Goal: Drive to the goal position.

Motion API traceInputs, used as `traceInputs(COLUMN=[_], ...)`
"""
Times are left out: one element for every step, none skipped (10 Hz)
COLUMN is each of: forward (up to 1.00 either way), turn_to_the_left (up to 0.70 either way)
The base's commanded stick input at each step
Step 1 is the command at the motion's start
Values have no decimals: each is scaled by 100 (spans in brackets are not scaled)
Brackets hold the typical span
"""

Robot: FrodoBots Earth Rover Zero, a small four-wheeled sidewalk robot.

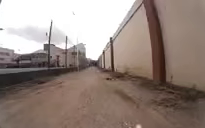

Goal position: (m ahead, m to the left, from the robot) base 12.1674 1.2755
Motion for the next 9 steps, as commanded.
traceInputs(forward=[30,30,30,30,30,30,30,30,30], turn_to_the_left=[0,0,0,0,0,0,0,0,0])
